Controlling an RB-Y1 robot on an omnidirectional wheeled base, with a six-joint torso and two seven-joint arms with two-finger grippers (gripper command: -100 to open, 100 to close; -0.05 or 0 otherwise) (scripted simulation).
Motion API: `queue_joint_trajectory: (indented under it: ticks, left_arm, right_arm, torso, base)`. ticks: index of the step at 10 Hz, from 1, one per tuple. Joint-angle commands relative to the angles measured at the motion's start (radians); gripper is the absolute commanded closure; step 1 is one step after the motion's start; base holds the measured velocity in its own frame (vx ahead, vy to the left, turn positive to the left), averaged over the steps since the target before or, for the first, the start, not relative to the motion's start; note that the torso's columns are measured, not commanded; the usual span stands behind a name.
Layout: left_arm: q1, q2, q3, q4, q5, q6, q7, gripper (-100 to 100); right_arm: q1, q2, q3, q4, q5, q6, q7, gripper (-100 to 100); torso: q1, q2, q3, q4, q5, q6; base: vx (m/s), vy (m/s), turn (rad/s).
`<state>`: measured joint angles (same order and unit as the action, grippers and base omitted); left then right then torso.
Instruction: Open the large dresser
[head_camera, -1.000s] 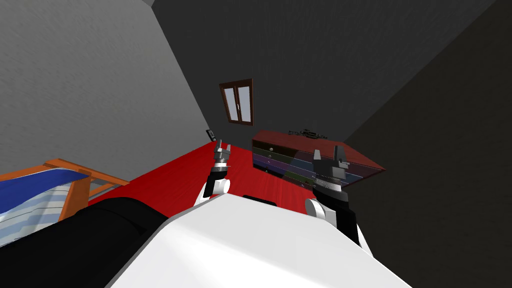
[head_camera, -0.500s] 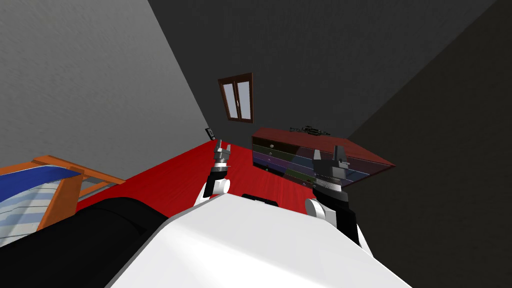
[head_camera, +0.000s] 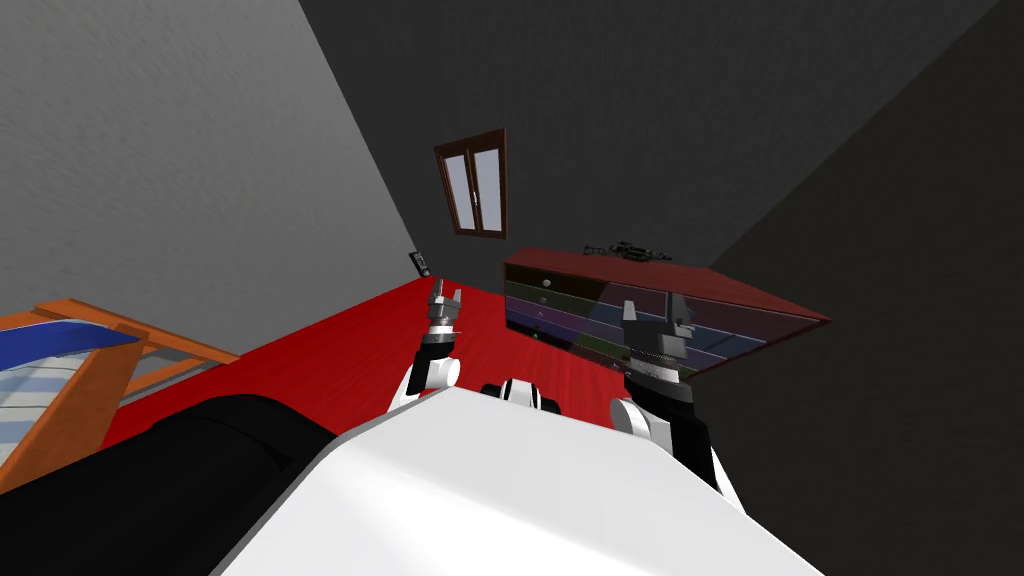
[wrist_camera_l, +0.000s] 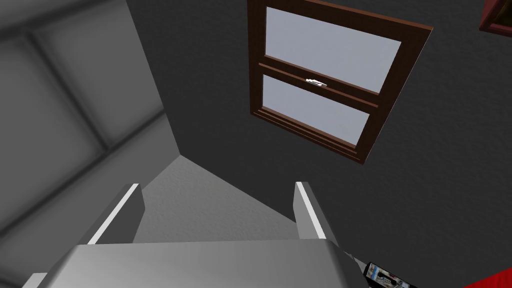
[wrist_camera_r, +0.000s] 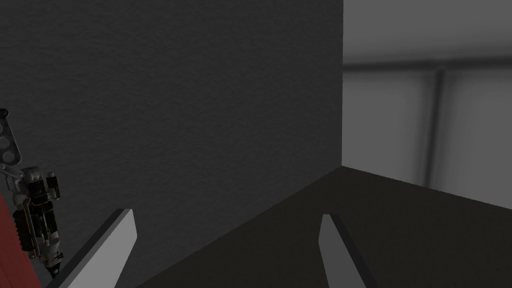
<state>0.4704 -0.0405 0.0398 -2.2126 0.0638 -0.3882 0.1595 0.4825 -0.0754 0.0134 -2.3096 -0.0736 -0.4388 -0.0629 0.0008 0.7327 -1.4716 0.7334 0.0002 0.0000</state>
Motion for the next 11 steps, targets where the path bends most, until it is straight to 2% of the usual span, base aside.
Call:
queue_joint_trajectory:
  ticks: [1, 2, 3, 4, 5, 6, 9, 10, 11]
  left_arm:
    - [0.0, 0.0, 0.0, 0.0, 0.0, 0.0, 0.0, 0]
    - [0.0, 0.0, 0.0, 0.0, 0.0, 0.0, 0.0, 0]
    - [0.0, 0.0, 0.0, 0.0, 0.0, 0.0, 0.0, 0]
    - [0.0, 0.0, 0.0, 0.0, 0.0, 0.0, 0.0, 0]
    - [0.0, 0.0, 0.0, 0.0, 0.0, 0.0, 0.0, 0]
    - [0.0, 0.0, 0.0, 0.0, 0.0, 0.0, 0.0, 0]
    - [0.0, 0.0, 0.0, 0.0, 0.0, 0.0, 0.0, 0]
    - [0.0, 0.0, 0.0, 0.0, 0.0, 0.0, 0.0, 0]
    - [0.0, 0.0, 0.0, 0.0, 0.0, 0.0, 0.0, 0]
  right_arm:
    - [0.002, -0.03, 0.015, 0.032, -0.039, -0.021, -0.079, -100]
    - [0.002, -0.03, 0.015, 0.032, -0.039, -0.021, -0.089, -100]
    - [0.003, -0.039, 0.023, 0.049, -0.058, -0.03, -0.127, -100]
    - [0.003, -0.039, 0.023, 0.049, -0.058, -0.03, -0.131, -100]
    - [0.003, -0.047, 0.032, 0.067, -0.08, -0.041, -0.173, -100]
    - [0.003, -0.047, 0.032, 0.067, -0.08, -0.041, -0.178, -100]
    - [0.003, -0.061, 0.052, 0.107, -0.127, -0.066, -0.265, -100]
    - [0.003, -0.061, 0.052, 0.107, -0.127, -0.066, -0.283, -100]
    - [0.003, -0.066, 0.063, 0.129, -0.154, -0.08, -0.316, -100]
  torso:
    - [0.0, 0.002, -0.005, 0.003, 0.0, 0.0]
    - [-0.001, 0.003, -0.005, 0.004, 0.0, 0.0]
    - [-0.001, 0.006, -0.004, 0.005, 0.0, 0.0]
    - [-0.001, 0.007, -0.003, 0.005, 0.0, 0.0]
    - [-0.001, 0.007, -0.003, 0.005, 0.0, 0.0]
    - [-0.001, 0.005, -0.004, 0.005, 0.0, 0.0]
    - [-0.001, 0.005, -0.005, 0.004, 0.0, 0.0]
    - [-0.001, 0.004, -0.005, 0.004, 0.0, 0.0]
    - [-0.001, 0.005, -0.005, 0.004, 0.0, 0.0]
  base:
    - [0.075, 0.001, 0.025]
    - [0.05, -0.001, 0.012]
    - [0.039, 0.007, 0.02]
    - [0.032, 0.005, 0.012]
    - [0.044, 0.003, 0.023]
    - [0.039, 0.001, 0.014]
    - [0.049, 0.007, 0.023]
    - [0.056, 0.001, 0.016]
    - [0.055, 0.004, 0.031]
